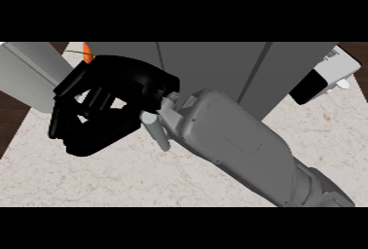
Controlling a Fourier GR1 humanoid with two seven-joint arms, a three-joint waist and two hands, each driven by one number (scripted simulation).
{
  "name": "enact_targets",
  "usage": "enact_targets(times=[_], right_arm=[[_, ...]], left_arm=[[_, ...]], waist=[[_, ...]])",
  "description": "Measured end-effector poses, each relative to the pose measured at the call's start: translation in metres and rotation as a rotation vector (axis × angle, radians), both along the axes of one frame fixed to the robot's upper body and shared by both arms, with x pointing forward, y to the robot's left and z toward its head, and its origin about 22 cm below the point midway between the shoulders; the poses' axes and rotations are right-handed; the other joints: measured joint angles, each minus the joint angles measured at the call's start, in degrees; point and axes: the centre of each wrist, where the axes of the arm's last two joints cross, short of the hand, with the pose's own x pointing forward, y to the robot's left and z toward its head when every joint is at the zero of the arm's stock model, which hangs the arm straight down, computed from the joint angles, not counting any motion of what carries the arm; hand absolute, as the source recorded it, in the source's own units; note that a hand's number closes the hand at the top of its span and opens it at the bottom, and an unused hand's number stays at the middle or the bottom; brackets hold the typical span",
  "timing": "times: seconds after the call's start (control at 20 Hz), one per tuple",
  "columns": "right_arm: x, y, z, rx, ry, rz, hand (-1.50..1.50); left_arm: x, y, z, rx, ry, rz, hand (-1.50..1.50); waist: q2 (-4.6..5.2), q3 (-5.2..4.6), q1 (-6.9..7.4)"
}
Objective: Pick up the wine, place it into the cabinet and close the cabinet
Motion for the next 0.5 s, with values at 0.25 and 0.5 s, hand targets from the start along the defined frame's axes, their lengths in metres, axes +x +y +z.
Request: enact_targets(times=[0.25,0.5], right_arm=[[0.026,0.001,-0.013,-0.075,0.089,0.100,1.50],[0.049,-0.003,-0.025,-0.045,0.169,0.143,1.50]], left_arm=[[0.000,0.006,0.006,0.002,-0.005,0.003,-1.50],[-0.005,0.013,0.004,0.001,0.004,0.011,-1.50]], waist=[[-0.25,0.04,-0.62],[-0.32,0.04,-0.86]])
